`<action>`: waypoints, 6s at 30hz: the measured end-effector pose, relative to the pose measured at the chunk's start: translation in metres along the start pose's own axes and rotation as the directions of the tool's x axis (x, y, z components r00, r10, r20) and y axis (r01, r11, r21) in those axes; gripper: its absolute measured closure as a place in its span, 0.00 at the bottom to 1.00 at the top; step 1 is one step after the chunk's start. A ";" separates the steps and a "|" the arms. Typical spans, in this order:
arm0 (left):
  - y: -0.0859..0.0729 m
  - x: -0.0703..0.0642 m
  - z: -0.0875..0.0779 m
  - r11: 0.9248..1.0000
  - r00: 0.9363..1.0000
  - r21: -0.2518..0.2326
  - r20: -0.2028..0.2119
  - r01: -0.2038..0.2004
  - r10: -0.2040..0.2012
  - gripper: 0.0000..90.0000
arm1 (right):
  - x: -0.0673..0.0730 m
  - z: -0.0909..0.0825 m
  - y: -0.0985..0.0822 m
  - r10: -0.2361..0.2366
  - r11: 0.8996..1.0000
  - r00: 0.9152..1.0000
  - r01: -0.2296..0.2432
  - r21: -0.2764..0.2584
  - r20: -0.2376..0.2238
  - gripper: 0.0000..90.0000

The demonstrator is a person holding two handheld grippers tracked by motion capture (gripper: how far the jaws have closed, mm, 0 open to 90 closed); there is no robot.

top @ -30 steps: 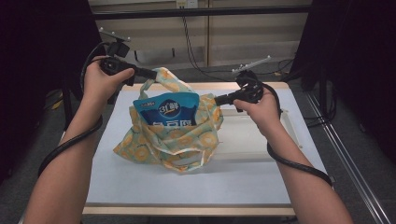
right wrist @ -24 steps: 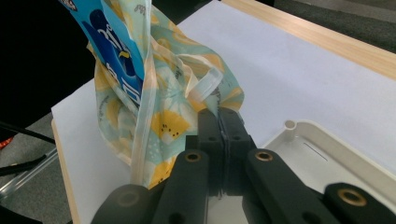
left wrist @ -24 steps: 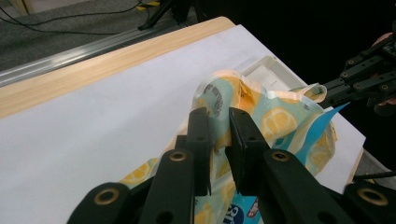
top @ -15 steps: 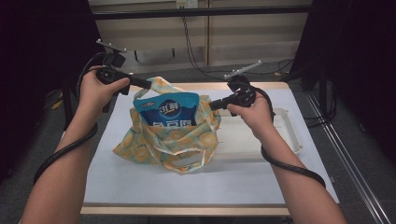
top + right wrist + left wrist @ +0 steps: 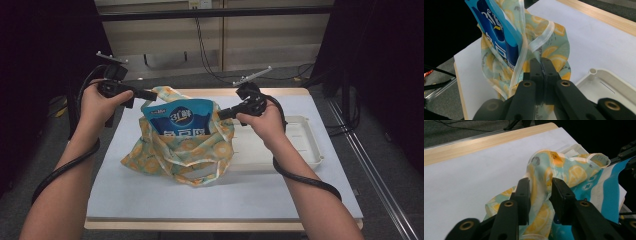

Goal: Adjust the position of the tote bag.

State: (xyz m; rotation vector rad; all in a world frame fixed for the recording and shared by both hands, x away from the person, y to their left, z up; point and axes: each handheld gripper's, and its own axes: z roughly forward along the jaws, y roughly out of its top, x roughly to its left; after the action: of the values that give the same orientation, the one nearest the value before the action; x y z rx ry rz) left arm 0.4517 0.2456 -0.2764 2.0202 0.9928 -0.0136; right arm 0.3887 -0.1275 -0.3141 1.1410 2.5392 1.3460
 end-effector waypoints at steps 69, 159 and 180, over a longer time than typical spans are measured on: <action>-0.085 0.046 -0.006 0.982 0.985 0.092 -0.057 0.166 -0.161 1.00 | -0.013 -0.007 -0.026 0.020 0.999 1.000 -0.020 0.026 0.005 0.88; -0.126 0.023 0.040 0.999 0.999 0.018 -0.026 0.038 -0.037 1.00 | -0.014 0.081 -0.068 0.087 0.992 0.995 -0.091 0.093 0.046 0.99; -0.144 0.033 0.052 0.997 0.987 0.059 -0.153 0.058 -0.049 1.00 | -0.021 0.098 -0.077 0.104 0.983 0.989 -0.118 0.138 0.104 1.00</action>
State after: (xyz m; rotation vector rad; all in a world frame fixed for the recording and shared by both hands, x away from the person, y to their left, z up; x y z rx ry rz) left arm 0.3981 0.2753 -0.4201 2.0761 1.1549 0.0812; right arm 0.3940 -0.0996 -0.4370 1.3563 2.5743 1.1128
